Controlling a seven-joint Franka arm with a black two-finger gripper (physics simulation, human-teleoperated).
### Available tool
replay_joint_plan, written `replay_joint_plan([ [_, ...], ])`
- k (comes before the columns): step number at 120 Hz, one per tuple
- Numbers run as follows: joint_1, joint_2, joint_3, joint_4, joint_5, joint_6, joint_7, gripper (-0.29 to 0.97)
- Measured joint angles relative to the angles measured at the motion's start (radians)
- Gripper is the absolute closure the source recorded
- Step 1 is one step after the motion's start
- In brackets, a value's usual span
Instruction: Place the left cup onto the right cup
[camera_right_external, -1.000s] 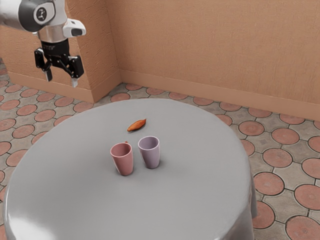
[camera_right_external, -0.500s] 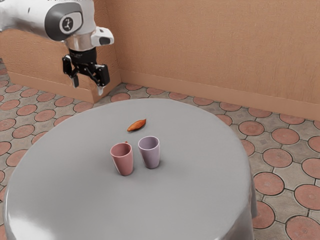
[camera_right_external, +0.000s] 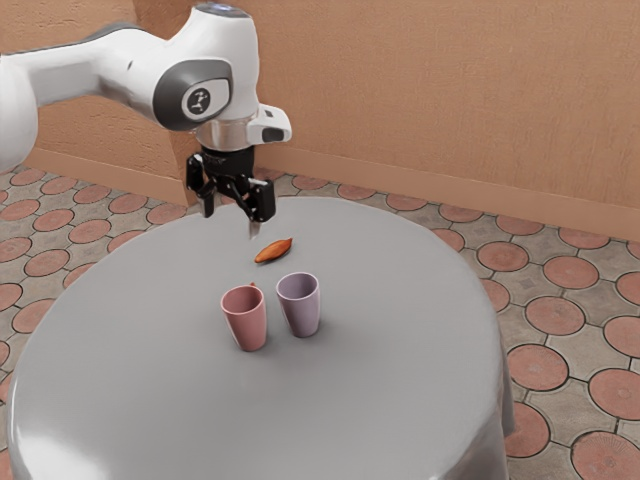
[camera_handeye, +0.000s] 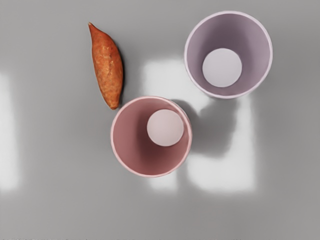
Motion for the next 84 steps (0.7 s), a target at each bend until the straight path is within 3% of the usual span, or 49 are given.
replay_joint_plan([
  [36, -0.015, -0.023, 0.000, -0.118, 0.009, 0.089, -0.030, 0.00],
  [84, -0.021, -0.075, 0.001, -0.347, 0.010, 0.329, -0.034, 0.00],
])
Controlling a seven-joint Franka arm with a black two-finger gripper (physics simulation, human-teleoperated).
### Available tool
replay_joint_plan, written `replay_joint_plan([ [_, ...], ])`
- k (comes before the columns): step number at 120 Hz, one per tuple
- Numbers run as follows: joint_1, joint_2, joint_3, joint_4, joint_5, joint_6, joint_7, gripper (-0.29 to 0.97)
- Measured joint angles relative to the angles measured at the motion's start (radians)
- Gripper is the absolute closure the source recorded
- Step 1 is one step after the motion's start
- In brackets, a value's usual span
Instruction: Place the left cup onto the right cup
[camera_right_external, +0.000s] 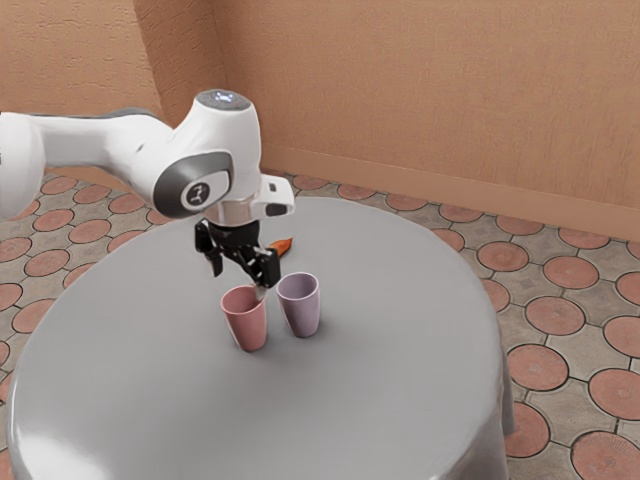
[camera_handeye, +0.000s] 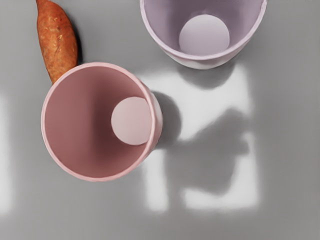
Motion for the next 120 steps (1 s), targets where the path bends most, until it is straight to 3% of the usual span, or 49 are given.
replay_joint_plan([
  [55, 0.014, 0.063, 0.063, 0.004, -0.076, 0.135, 0.108, 0.00],
  [120, 0.007, 0.109, 0.054, -0.037, -0.084, 0.165, 0.199, 0.00],
])
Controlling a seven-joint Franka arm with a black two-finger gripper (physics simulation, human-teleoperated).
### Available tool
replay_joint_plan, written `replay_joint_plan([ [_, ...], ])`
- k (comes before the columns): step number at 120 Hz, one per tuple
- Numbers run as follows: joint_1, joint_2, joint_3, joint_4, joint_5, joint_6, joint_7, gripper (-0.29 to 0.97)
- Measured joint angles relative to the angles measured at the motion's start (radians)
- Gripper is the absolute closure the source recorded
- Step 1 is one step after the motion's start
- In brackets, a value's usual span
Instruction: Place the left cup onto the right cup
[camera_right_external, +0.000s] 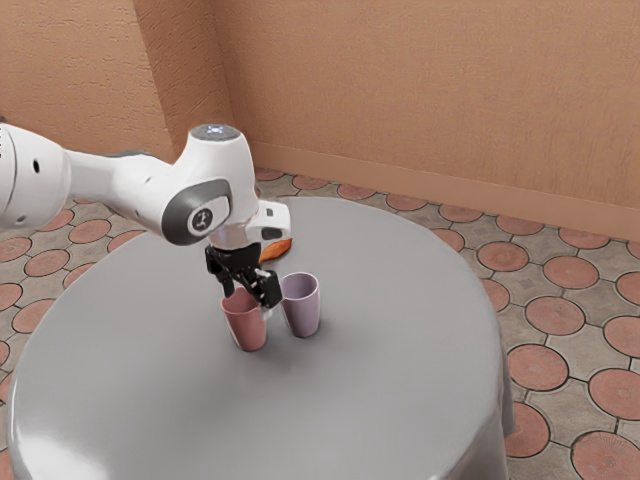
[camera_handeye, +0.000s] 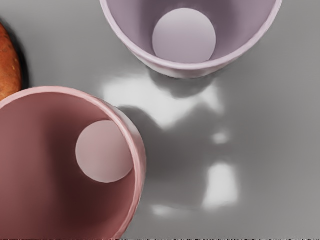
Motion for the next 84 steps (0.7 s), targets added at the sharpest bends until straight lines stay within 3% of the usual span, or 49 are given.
replay_joint_plan([
  [84, 0.000, 0.069, 0.007, 0.002, 0.044, 0.075, 0.088, 0.00],
])
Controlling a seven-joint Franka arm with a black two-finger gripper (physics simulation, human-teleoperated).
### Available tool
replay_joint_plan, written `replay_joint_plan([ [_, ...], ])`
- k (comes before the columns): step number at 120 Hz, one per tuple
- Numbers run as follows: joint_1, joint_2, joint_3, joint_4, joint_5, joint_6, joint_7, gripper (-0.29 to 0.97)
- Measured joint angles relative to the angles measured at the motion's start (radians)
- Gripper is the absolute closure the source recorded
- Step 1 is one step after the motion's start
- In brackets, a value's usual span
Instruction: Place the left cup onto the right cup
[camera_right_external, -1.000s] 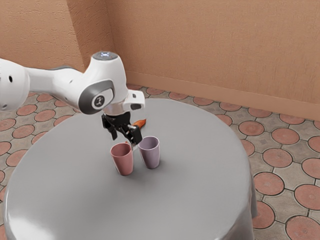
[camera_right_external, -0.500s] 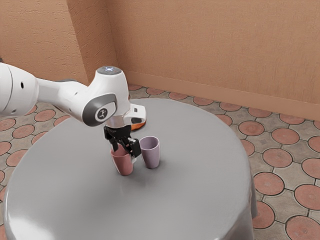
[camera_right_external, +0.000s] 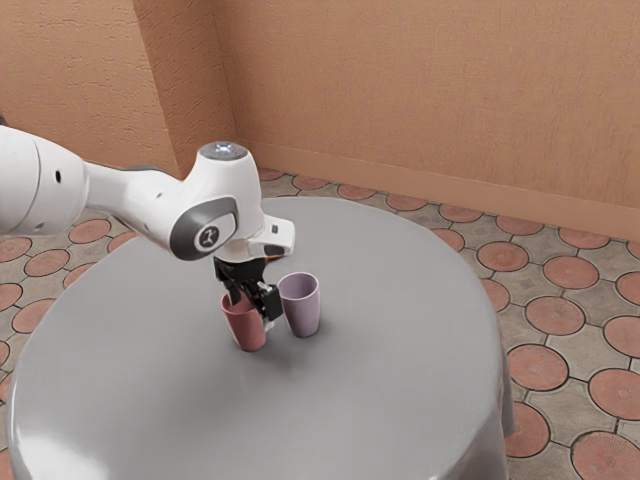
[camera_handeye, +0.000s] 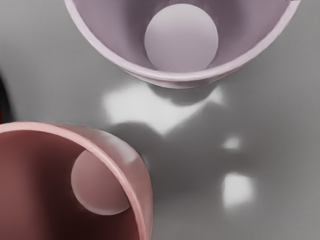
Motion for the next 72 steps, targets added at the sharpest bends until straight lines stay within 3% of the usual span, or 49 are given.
replay_joint_plan([
  [24, 0.000, 0.016, 0.003, 0.003, 0.005, 0.019, 0.021, 0.06],
  [72, 0.000, 0.066, 0.024, 0.018, 0.006, 0.052, 0.055, 0.31],
])
